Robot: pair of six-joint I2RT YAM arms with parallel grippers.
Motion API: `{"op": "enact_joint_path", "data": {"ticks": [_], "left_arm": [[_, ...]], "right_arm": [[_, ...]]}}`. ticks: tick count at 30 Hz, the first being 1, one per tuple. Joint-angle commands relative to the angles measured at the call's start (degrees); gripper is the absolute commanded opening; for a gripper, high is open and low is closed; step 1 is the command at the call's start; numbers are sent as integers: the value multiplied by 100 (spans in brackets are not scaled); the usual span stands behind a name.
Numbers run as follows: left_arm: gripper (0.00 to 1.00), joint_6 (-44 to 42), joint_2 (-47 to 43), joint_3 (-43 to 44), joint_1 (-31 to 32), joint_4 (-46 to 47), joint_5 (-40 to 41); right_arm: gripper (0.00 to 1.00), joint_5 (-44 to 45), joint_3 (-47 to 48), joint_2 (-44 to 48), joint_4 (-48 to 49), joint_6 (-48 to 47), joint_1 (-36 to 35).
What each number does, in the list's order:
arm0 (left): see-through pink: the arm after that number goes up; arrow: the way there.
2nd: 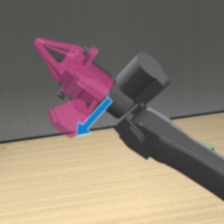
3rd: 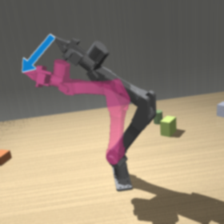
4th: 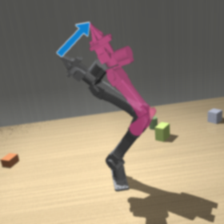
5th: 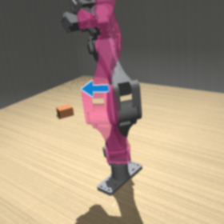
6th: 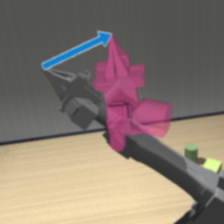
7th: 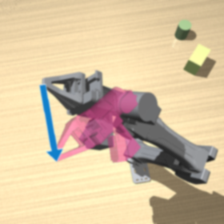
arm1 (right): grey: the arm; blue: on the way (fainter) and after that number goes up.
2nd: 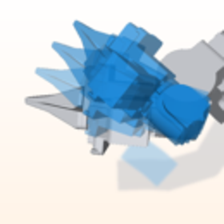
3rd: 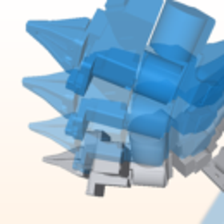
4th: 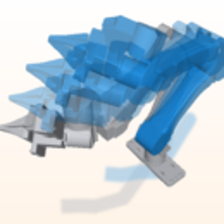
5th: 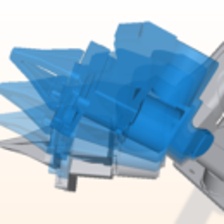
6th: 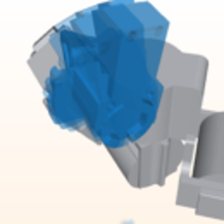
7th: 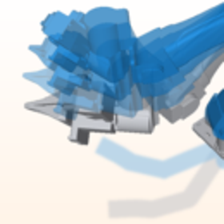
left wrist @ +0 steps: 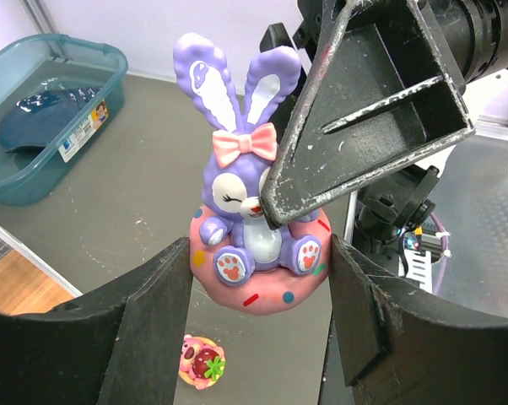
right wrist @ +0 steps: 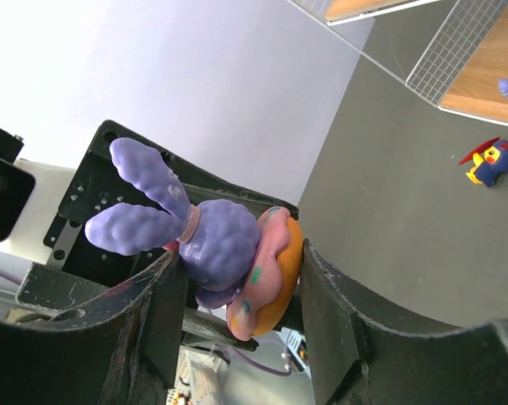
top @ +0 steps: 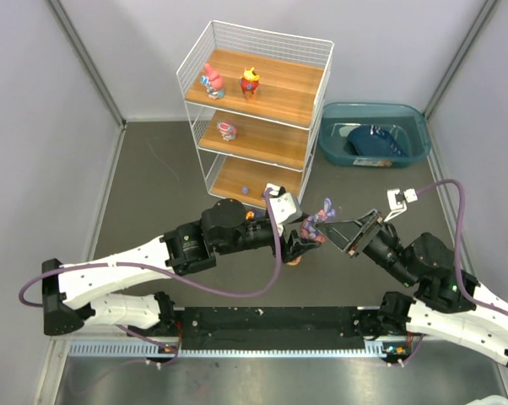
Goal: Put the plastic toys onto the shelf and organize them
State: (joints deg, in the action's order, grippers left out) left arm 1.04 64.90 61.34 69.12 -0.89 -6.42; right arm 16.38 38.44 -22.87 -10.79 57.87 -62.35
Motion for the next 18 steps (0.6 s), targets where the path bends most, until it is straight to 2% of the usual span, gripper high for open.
{"op": "enact_joint_path", "data": {"ticks": [1,11,13,14,16,17,18], "left_arm": [[38,-350,-277,27,84,835,123],[39,-464,-250,80,145,923,272],[31,-473,-241,89,154,923,281],[21,-473,-233,106,154,923,281],[11,-464,-233,124,154,923,281],[1,-473,-215,132,145,923,272],[0,-456,-215,132,154,932,246]], "right_arm": [[1,269,-161,81,42,471,47],[0,146,-284,72,85,787,47],[0,129,-301,72,85,823,47],[0,128,-310,72,85,831,47],[0,128,-310,81,86,823,47],[0,137,-310,73,77,814,47],[0,129,-319,72,85,814,47]]}}
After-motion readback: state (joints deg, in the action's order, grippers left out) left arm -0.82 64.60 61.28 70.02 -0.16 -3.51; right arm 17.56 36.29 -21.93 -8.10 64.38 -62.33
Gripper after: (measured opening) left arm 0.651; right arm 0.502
